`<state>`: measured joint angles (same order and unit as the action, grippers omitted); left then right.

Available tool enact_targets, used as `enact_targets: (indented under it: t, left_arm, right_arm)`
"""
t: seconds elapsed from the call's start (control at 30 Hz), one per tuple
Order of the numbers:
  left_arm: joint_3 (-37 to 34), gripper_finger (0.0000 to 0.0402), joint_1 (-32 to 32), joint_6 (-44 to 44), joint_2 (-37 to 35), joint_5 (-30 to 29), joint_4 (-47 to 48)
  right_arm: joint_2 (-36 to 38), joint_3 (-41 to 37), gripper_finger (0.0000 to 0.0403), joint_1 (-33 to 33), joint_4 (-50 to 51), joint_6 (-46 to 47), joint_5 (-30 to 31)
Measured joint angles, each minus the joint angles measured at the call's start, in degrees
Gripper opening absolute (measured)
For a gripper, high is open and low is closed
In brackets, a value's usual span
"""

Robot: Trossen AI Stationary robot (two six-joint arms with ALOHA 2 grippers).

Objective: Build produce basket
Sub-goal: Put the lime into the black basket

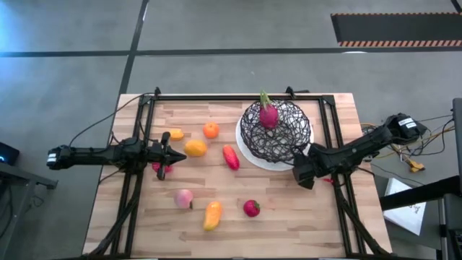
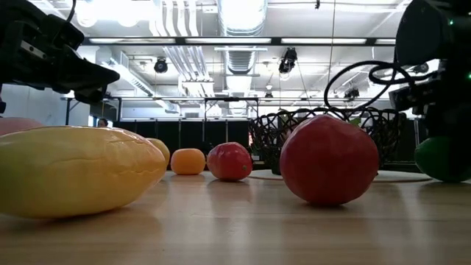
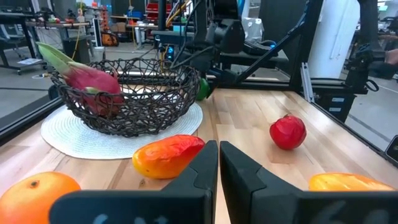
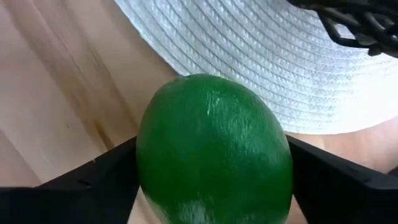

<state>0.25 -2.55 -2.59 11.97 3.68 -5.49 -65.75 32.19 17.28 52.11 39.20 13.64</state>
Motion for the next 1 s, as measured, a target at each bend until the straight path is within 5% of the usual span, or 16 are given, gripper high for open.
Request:
enact_targets:
  t: [0.13, 0.33, 0.5, 0.73, 0.87, 1.0]
  left_arm:
    - [0.0, 0.0001, 0.0, 0.0, 0.0, 0.0, 0.0]
    - [0.0, 0.0001, 0.0, 0.0, 0.0, 0.0, 0.0]
    - [0.0, 0.0001, 0.0, 0.0, 0.0, 0.0, 0.0]
    - [0.0, 0.0001, 0.0, 0.0, 0.0, 0.0, 0.0]
    - [0.0, 0.0001, 0.0, 0.0, 0.0, 0.0, 0.0]
    - [0.0, 0.0001, 0.0, 0.0, 0.0, 0.0, 0.0]
  right_arm:
    - [-0.1, 1.8, 0.0278, 1.8, -0.8, 4.3, -3.8]
    - [-0.1, 9.7, 0.0277, 5.3, -1.7, 10.5, -11.0]
    - [-0.1, 17.3, 0.0277, 6.4, -6.5, 10.3, -10.3]
    - [0.0, 22.7, 0.0276, 1.2, -18.8, -6.1, 10.3]
    - [0.0, 21.2, 0.0276, -8.0, -18.7, -5.3, 23.1]
    - [0.0, 16.6, 0.0277, -19.6, -19.3, -2.7, 19.6]
